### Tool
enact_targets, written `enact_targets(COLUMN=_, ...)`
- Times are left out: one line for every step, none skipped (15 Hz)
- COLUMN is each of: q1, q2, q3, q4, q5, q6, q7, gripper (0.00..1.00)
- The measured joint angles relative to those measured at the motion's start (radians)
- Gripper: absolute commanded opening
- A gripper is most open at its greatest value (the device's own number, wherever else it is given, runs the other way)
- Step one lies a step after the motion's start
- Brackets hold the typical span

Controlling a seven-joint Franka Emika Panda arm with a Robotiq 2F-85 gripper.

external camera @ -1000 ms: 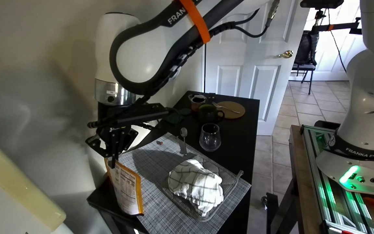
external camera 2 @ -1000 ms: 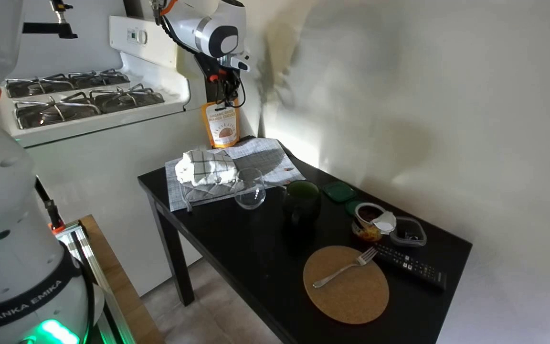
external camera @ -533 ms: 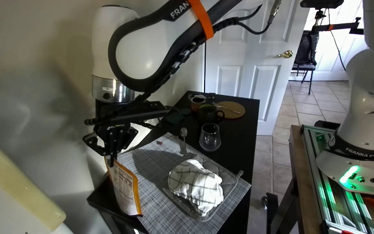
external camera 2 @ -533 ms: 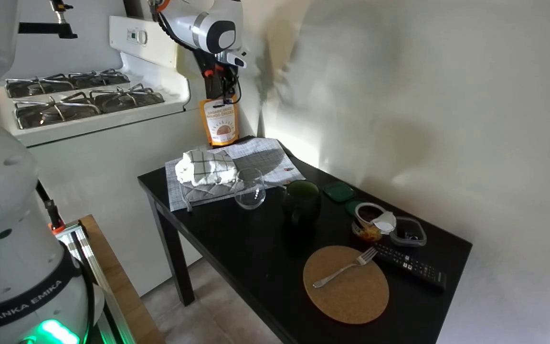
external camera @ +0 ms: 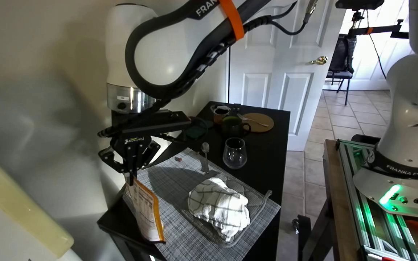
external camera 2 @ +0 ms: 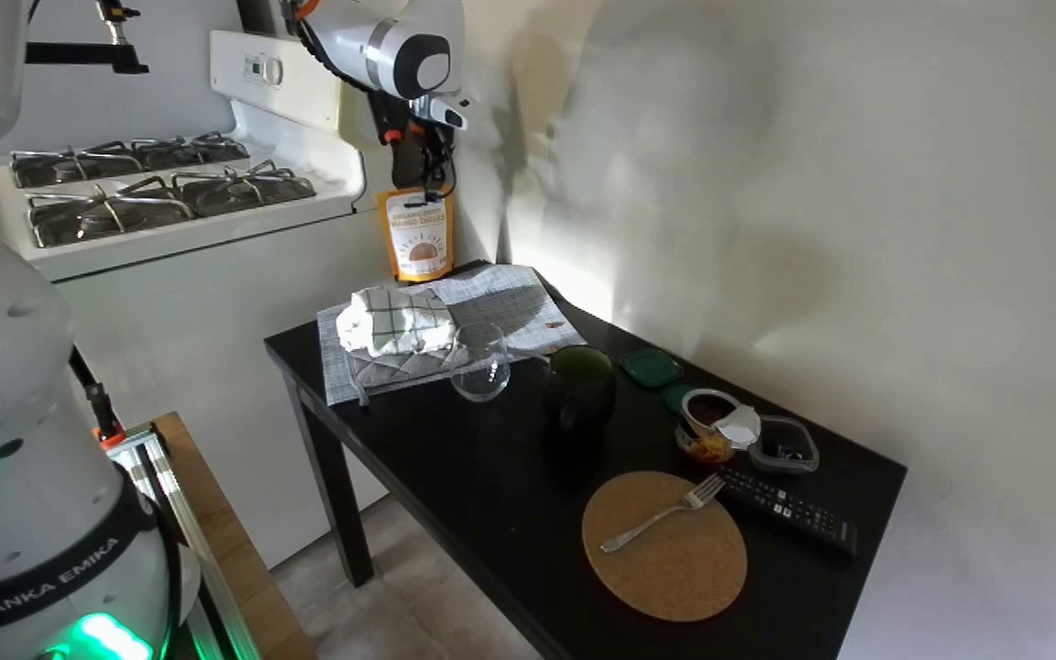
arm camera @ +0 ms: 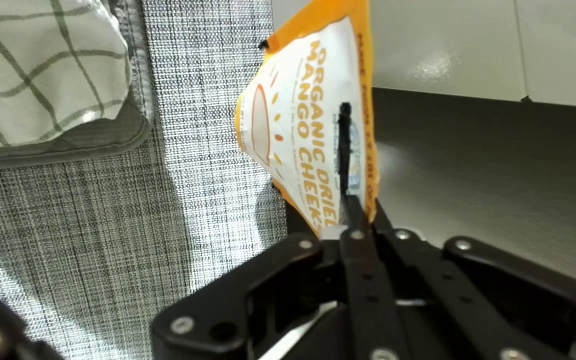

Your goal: Move the white and yellow pack to the left

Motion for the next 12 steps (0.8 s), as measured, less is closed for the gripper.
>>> enact_targets(q1=0.0, q2=-0.004, q3=-0.001, q4=-0.006, q5=-0.002, q6=0.0, q7=0.009, gripper=0.01)
enact_targets(q1=0.0, q2=-0.007, q3=-0.003, q4=-0.012, q5=-0.002, q6=-0.001, q7=0.015, gripper=0.01)
enact_targets(q1=0.0, q2=-0.011, q3=-0.004, q4=-0.019, q5=-0.003, q6=-0.001, q7=0.024, gripper=0.01)
enact_targets(q1=0.0, q2=-0.014, q3=-0.006, q4=-0.026, q5=-0.005, q6=-0.001, q7=0.031, gripper=0.01)
enact_targets(q1=0.0, q2=-0.016, q3=-0.007, q4=-0.032, q5=-0.007, q6=-0.001, q7=0.036, gripper=0.01)
enact_targets(q1=0.0, q2=-0.018, q3=-0.009, q4=-0.036, q5=-0.011, q6=-0.002, q7=0.043, gripper=0.28)
enact_targets(q1=0.0, q2=-0.021, q3=-0.011, q4=-0.041, q5=-0.017, q6=-0.002, q7=0.049, gripper=0.28)
enact_targets(q1=0.0, q2=-0.024, q3=-0.013, q4=-0.047, q5=-0.021, q6=-0.003, q7=0.052, gripper=0.33)
enact_targets(q1=0.0, q2=-0.025, q3=-0.014, q4=-0.05, q5=-0.024, q6=-0.005, q7=0.055, gripper=0.42)
enact_targets(q1=0.0, q2=-0.026, q3=-0.014, q4=-0.052, q5=-0.026, q6=-0.008, q7=0.057, gripper=0.49)
enact_targets(q1=0.0, q2=-0.028, q3=-0.014, q4=-0.052, q5=-0.029, q6=-0.013, q7=0.061, gripper=0.58)
enact_targets(q1=0.0, q2=-0.031, q3=-0.014, q4=-0.053, q5=-0.034, q6=-0.022, q7=0.065, gripper=0.65)
